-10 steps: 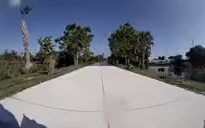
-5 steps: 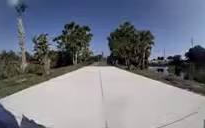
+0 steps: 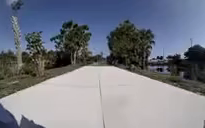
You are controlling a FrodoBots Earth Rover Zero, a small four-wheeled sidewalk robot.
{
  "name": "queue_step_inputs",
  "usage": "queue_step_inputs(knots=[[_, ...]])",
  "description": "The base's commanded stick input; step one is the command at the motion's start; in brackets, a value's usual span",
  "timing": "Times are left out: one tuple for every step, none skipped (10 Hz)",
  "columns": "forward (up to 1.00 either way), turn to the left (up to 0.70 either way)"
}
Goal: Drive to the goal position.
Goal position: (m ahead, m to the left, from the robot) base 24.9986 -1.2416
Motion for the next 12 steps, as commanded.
queue_step_inputs(knots=[[0.7, 0.0], [0.7, 0.0], [0.7, 0.0], [0.7, 0.07], [0.7, 0.35], [0.7, 0.27], [0.7, 0.0], [0.7, 0.0], [0.7, 0.0], [0.7, 0.0], [0.7, 0.0], [0.7, 0.0]])
